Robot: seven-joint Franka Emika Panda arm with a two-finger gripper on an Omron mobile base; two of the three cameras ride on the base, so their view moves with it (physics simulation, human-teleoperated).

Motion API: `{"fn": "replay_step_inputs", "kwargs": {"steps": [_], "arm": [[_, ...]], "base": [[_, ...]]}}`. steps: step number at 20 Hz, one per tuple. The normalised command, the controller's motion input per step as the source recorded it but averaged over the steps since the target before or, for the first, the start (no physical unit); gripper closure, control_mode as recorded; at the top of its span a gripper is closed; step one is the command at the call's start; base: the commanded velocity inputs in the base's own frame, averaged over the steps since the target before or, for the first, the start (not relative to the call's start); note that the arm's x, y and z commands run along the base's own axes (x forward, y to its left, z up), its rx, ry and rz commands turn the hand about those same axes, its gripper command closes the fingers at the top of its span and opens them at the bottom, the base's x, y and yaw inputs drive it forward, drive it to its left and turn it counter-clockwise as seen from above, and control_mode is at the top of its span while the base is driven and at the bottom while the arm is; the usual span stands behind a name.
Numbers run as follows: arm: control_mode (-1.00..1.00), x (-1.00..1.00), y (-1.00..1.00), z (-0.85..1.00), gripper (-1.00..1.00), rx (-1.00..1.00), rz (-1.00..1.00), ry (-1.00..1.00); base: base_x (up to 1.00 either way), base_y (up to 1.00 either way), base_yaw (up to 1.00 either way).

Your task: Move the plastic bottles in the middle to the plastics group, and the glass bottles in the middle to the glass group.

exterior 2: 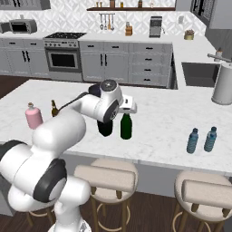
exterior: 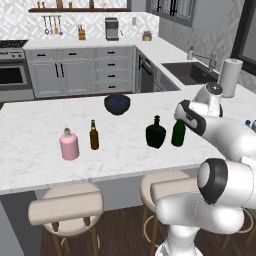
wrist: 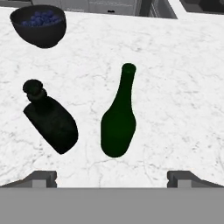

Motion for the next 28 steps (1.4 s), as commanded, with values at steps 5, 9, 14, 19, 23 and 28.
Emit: {"fn": "replay_step_inputs", "kwargs": {"steps": [5,9,14,19,23,28], "arm": [[-1.00,0.29,-0.01,-0.14,-1.00,0.00,0.00,0.00],[-1.00,0.25,0.00,-0.19,-1.00,0.00,0.00,0.00],[-1.00,0.12,0.00,-0.14,-1.00,0.00,0.00,0.00],[-1.00,0.12,-0.04,-0.08,-1.00,0.00,0.00,0.00],[-1.00,0.15,-0.11,-0.10,-1.00,0.00,0.00,0.00],[-1.00,0.07,-0.04,-0.14,-1.00,0.00,0.00,0.02]], "base": [[0.00,0.00,0.00],[0.00,0.00,0.00],[0.00,0.00,0.00],[0.00,0.00,0.00],[0.00,0.00,0.00],[0.00,0.00,0.00]]}}
